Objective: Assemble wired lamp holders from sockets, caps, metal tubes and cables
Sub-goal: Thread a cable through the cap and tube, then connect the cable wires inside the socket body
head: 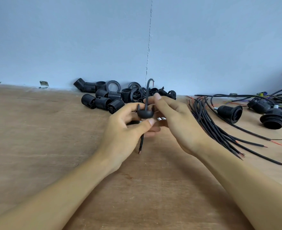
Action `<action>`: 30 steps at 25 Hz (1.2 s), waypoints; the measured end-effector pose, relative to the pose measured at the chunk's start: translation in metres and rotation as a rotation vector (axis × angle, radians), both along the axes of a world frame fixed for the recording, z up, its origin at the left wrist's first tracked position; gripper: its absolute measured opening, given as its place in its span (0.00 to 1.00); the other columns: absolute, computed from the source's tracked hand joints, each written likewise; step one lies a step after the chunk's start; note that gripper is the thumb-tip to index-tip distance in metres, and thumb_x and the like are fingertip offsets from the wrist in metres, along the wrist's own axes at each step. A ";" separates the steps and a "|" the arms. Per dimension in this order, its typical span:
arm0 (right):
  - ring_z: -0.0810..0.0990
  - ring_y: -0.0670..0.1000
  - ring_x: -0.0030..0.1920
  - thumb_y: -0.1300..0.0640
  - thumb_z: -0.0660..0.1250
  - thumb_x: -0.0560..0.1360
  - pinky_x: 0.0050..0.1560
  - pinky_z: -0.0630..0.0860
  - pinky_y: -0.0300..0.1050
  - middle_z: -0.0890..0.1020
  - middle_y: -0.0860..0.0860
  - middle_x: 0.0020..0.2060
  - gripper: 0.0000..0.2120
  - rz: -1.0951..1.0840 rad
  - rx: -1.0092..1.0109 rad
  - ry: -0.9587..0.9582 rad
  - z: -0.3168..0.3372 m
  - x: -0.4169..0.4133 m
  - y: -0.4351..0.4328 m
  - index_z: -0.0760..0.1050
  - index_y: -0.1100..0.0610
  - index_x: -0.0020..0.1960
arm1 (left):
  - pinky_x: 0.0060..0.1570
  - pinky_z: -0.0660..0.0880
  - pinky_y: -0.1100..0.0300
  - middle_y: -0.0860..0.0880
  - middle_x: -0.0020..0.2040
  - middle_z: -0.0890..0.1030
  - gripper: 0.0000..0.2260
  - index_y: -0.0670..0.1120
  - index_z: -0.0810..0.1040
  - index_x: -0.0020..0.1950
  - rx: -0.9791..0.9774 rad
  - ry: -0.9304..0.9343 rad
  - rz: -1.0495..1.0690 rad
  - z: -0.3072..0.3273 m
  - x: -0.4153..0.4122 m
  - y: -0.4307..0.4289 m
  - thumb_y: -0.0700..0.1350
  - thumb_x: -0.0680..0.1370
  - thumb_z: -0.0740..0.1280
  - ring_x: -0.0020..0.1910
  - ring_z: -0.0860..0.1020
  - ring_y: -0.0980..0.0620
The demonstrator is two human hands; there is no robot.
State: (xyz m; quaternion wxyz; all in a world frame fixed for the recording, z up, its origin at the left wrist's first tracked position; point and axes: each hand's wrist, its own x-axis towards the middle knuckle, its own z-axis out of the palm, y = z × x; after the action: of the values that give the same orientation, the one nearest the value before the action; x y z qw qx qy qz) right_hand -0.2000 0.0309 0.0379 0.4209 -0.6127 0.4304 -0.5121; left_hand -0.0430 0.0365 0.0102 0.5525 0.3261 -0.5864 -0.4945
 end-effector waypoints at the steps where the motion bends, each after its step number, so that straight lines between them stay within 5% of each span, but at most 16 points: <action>1: 0.84 0.46 0.45 0.45 0.63 0.82 0.48 0.82 0.47 0.86 0.53 0.48 0.15 0.035 0.033 -0.001 -0.003 0.004 0.001 0.80 0.53 0.59 | 0.52 0.84 0.52 0.46 0.50 0.87 0.10 0.48 0.82 0.56 0.041 0.042 0.023 0.000 0.001 -0.002 0.36 0.78 0.73 0.49 0.87 0.46; 5: 0.84 0.47 0.56 0.46 0.71 0.77 0.63 0.78 0.52 0.86 0.50 0.53 0.23 0.201 0.101 0.147 -0.009 0.006 0.003 0.72 0.50 0.70 | 0.57 0.79 0.53 0.48 0.52 0.88 0.12 0.50 0.82 0.54 0.129 0.116 0.087 0.004 0.008 -0.006 0.47 0.72 0.76 0.53 0.86 0.51; 9: 0.84 0.53 0.41 0.59 0.72 0.77 0.48 0.82 0.47 0.87 0.56 0.42 0.17 0.225 0.114 0.142 -0.008 0.003 0.003 0.75 0.57 0.65 | 0.49 0.77 0.52 0.47 0.54 0.87 0.13 0.52 0.81 0.51 0.184 0.143 0.134 0.008 0.011 -0.008 0.50 0.71 0.79 0.47 0.83 0.50; 12: 0.83 0.50 0.38 0.57 0.70 0.79 0.47 0.81 0.46 0.86 0.51 0.39 0.04 0.043 -0.114 0.474 -0.009 -0.007 0.000 0.81 0.55 0.53 | 0.44 0.74 0.56 0.45 0.54 0.87 0.07 0.51 0.81 0.49 0.237 0.175 0.210 0.011 0.017 -0.014 0.45 0.74 0.77 0.45 0.81 0.53; 15: 0.79 0.44 0.42 0.53 0.68 0.80 0.49 0.76 0.45 0.83 0.41 0.40 0.06 -0.147 -0.305 0.835 -0.006 -0.023 -0.005 0.82 0.49 0.54 | 0.38 0.75 0.61 0.48 0.48 0.88 0.05 0.49 0.80 0.47 0.334 0.306 0.272 0.015 0.025 -0.022 0.42 0.77 0.74 0.42 0.83 0.54; 18: 0.78 0.50 0.53 0.54 0.66 0.81 0.57 0.73 0.52 0.84 0.46 0.47 0.08 -0.294 -0.282 0.984 -0.006 -0.040 -0.012 0.81 0.51 0.57 | 0.34 0.78 0.63 0.49 0.44 0.86 0.04 0.49 0.80 0.46 0.444 0.424 0.273 0.016 0.034 -0.027 0.42 0.78 0.73 0.36 0.84 0.55; 23: 0.72 0.55 0.62 0.55 0.66 0.80 0.62 0.65 0.53 0.83 0.45 0.53 0.09 -0.499 -0.236 1.008 -0.010 -0.056 -0.016 0.81 0.49 0.58 | 0.37 0.81 0.61 0.44 0.48 0.88 0.01 0.45 0.84 0.43 0.534 0.555 0.069 0.018 0.036 -0.024 0.41 0.75 0.73 0.39 0.86 0.52; 27: 0.70 0.57 0.66 0.54 0.66 0.79 0.63 0.63 0.54 0.82 0.48 0.58 0.11 -0.618 -0.172 1.063 -0.013 -0.056 -0.018 0.80 0.47 0.61 | 0.42 0.83 0.56 0.38 0.55 0.86 0.11 0.43 0.80 0.55 0.533 0.582 -0.057 0.020 0.031 -0.020 0.46 0.74 0.73 0.51 0.87 0.45; 30: 0.75 0.54 0.60 0.52 0.68 0.76 0.59 0.69 0.49 0.79 0.51 0.57 0.13 -0.677 -0.179 0.943 -0.012 -0.049 -0.017 0.76 0.50 0.61 | 0.47 0.84 0.53 0.35 0.57 0.85 0.07 0.42 0.79 0.53 0.504 0.572 -0.085 0.018 0.025 -0.017 0.43 0.77 0.70 0.54 0.86 0.41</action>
State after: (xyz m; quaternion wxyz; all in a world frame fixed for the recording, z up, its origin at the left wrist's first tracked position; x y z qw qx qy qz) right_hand -0.2487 0.0144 0.0262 -0.0565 -0.6358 0.6981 -0.3244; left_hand -0.0176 0.0193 0.0286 0.5751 0.2759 -0.2815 -0.7169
